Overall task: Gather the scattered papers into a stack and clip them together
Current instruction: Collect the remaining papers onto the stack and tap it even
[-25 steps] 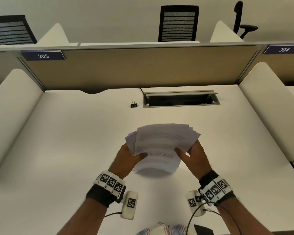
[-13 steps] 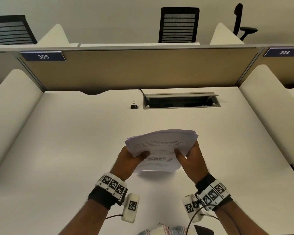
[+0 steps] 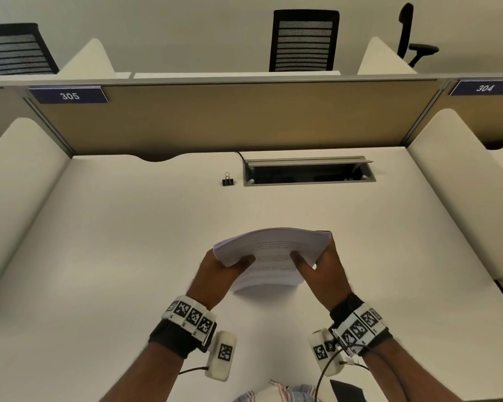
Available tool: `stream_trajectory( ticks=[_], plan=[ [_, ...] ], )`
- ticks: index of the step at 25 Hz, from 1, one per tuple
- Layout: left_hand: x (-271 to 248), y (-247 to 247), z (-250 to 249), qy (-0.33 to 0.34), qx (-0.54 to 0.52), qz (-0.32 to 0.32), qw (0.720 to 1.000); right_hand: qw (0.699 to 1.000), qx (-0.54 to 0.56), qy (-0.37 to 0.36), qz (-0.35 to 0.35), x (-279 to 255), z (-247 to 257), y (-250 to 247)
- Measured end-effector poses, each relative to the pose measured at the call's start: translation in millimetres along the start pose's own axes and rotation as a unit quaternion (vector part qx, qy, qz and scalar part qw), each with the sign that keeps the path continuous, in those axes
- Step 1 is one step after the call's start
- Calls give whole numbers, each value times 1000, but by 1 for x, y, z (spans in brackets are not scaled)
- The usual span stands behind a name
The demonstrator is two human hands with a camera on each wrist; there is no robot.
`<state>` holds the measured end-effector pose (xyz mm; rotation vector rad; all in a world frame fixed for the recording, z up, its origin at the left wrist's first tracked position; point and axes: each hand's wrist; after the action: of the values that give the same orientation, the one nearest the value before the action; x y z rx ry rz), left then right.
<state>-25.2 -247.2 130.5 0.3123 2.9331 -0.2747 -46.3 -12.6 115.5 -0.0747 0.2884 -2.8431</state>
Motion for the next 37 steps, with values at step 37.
stream_trajectory(
  ticks=[37],
  plan=[
    [-1,-1,3,3,5,-29,1000,996,-8,77,35,13,-18,-4]
  ],
)
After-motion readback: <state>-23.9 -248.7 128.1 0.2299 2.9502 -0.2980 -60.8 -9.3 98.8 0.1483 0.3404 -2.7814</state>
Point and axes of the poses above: each hand's wrist, its own x-axis towards the middle knuckle, its own y-axis out of the palm, z = x × y, and after that the axes turned 13 degrees about z, right-handed
